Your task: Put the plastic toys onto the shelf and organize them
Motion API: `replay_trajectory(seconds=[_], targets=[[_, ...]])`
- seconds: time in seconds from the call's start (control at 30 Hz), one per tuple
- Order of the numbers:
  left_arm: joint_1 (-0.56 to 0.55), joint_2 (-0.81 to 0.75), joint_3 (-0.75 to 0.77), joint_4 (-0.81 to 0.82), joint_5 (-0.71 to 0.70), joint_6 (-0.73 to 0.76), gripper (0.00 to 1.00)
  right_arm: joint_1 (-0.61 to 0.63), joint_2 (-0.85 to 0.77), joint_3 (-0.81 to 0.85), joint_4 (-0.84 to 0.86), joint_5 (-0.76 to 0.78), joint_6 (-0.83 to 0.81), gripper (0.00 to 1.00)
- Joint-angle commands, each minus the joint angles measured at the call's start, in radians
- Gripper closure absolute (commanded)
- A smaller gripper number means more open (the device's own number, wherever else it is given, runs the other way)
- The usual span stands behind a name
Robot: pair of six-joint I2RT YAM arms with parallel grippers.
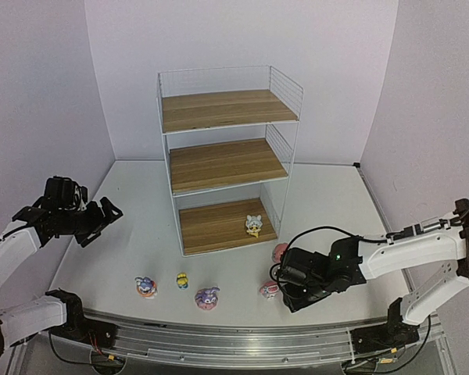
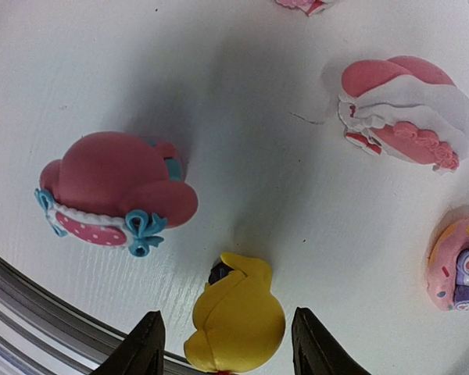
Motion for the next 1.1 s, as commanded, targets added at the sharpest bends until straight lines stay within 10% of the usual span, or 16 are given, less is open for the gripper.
replay_trajectory(seconds=[0.0, 0.67, 1.07], targets=[[0.003, -0.019, 0.002, 0.019, 0.021, 0.009, 0.0, 0.001, 0.012, 0.0, 0.006, 0.008, -0.01, 0.52], [0.003, -0.065, 0.075, -0.017, 0.116, 0.023, 0.0, 0.001, -0.165, 0.051, -0.087, -0.057, -0.099, 0.99], [-0.05, -0.114, 0.039, 0.289, 0.739, -0.085, 0.0, 0.002, -0.21, 0.294, 0.026, -0.475, -0.736, 1.0]])
